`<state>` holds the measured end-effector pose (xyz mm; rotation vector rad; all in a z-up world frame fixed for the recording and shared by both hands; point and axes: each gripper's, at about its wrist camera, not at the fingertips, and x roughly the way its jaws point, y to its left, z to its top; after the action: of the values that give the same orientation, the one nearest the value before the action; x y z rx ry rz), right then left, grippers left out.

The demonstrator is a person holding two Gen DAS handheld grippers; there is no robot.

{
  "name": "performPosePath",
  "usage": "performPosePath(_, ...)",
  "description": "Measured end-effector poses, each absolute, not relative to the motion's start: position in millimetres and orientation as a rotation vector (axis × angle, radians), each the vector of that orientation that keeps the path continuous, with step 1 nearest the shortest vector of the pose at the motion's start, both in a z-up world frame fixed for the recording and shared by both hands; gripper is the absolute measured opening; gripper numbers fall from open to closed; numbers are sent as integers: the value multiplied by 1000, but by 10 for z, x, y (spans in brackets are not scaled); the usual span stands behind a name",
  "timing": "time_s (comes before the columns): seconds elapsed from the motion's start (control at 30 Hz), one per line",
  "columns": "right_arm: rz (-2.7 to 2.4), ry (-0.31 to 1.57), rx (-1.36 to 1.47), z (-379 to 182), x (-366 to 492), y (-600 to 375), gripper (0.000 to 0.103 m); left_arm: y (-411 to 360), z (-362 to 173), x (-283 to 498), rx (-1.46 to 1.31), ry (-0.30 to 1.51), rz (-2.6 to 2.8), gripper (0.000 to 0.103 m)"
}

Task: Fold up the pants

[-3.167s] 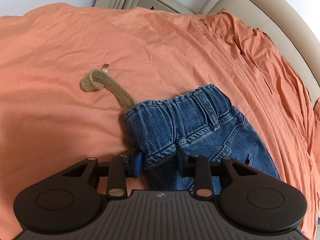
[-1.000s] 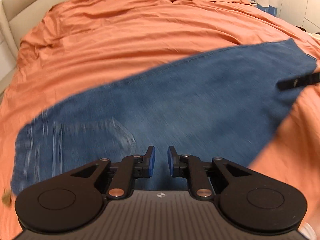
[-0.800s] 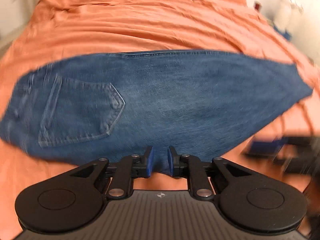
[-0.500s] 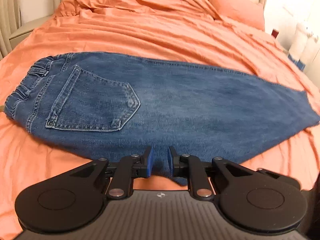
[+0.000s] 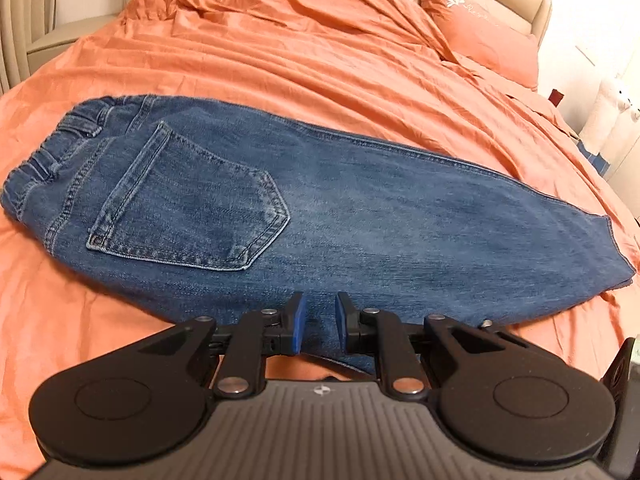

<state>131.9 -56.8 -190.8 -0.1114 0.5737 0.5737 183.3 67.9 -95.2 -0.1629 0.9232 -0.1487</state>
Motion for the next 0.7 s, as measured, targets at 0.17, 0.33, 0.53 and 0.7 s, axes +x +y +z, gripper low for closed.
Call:
performPosePath(0.17, 563, 576, -168, -1853, 1205, -500, 10, 794, -1017, 1911, -195, 946, -94, 20)
performPosePath(0.33, 556, 618, -169, -1928, 1074, -539, 3, 736, -1148, 2110, -68, 977, -51, 16)
performPosePath(0.53, 558, 675, -126, -1979, 1122, -582, 2, 721, -1358, 2265, -4, 1022, -2, 6)
performPosePath(0.7, 562, 727, -73, -1964, 1074, -673, 0, 626, -1324, 2193, 60, 990, 26, 6)
